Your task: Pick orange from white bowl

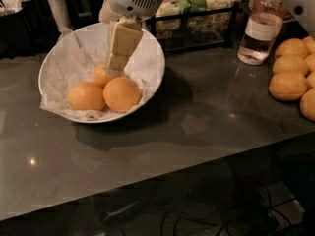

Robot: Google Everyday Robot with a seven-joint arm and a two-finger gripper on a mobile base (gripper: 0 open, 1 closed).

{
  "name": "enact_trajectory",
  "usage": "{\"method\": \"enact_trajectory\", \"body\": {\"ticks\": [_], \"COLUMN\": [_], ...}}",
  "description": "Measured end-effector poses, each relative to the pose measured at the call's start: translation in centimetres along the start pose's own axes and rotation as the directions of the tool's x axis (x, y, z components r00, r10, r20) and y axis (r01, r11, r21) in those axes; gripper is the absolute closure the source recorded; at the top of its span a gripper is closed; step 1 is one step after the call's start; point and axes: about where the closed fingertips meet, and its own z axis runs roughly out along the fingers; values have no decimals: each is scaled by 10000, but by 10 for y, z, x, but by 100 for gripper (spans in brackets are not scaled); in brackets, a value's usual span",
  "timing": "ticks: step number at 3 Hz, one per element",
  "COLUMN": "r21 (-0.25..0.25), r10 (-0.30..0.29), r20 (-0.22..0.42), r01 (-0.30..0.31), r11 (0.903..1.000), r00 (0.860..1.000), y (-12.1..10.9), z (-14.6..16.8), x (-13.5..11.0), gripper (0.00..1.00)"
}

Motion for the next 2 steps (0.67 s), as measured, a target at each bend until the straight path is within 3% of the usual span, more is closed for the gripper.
{"method": "enact_trajectory", "body": {"ticks": [1, 2], "r21": [0, -500], "r10": [-3, 247], "r20": [-9, -84], "r01": [3, -251], "r11": [10000, 9984], "r00": [10000, 9997], "y": [0, 9], "z": [0, 16], "x": [-1, 1], "gripper": [37, 26]}}
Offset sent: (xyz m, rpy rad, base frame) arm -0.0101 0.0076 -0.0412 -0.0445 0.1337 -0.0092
